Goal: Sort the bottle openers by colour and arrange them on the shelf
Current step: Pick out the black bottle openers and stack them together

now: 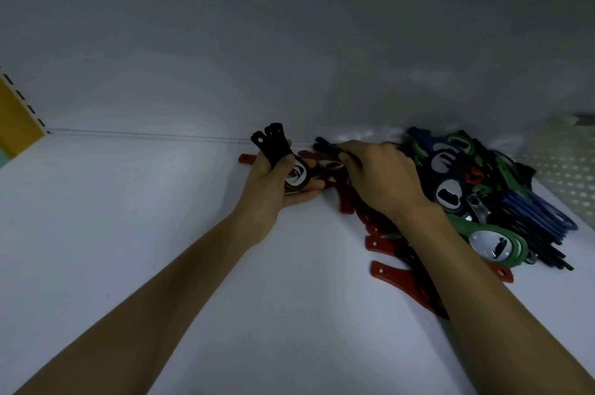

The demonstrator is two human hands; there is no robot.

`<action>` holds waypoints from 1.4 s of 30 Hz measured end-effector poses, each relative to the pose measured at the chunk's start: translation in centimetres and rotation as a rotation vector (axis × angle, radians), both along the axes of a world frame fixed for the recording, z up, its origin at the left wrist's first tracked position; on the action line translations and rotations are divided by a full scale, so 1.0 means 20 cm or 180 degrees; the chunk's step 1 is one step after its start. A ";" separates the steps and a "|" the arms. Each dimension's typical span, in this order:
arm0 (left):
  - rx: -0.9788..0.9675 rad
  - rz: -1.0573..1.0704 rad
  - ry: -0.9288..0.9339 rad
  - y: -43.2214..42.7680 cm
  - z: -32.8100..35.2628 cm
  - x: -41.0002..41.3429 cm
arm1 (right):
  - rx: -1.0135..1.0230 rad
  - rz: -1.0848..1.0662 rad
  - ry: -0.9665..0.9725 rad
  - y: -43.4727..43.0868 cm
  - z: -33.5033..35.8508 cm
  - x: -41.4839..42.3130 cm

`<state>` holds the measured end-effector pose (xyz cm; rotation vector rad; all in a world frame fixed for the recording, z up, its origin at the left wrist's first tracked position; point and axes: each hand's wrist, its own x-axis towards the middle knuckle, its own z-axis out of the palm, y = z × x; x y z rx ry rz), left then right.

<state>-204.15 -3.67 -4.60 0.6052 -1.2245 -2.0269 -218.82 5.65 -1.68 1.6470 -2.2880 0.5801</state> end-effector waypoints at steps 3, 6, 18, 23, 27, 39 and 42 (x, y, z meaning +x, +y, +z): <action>-0.0228 0.0085 -0.0181 0.00 0.00 -0.01 | -0.0480 -0.0040 -0.0261 0.00 0.01 0.01; -0.0439 0.0045 -0.0340 0.01 0.01 -0.01 | -0.0938 0.0045 -0.0433 -0.01 0.02 0.06; -0.1227 -0.0330 -0.0309 0.03 -0.01 0.01 | -0.0828 0.1009 -0.2431 -0.05 0.05 0.24; -0.1114 -0.0194 -0.0141 0.01 0.00 0.02 | -0.0785 0.1095 -0.3517 -0.05 0.06 0.27; -0.0709 0.0133 -0.0218 0.01 0.00 0.01 | -0.1073 0.0660 -0.3685 -0.05 0.09 0.20; 0.0361 0.0304 0.0252 -0.05 0.00 0.02 | 0.1299 0.0628 -0.0836 0.03 0.07 -0.02; 0.0249 0.0248 0.0237 -0.04 0.00 0.02 | 0.0985 0.0616 -0.0370 0.03 0.05 -0.01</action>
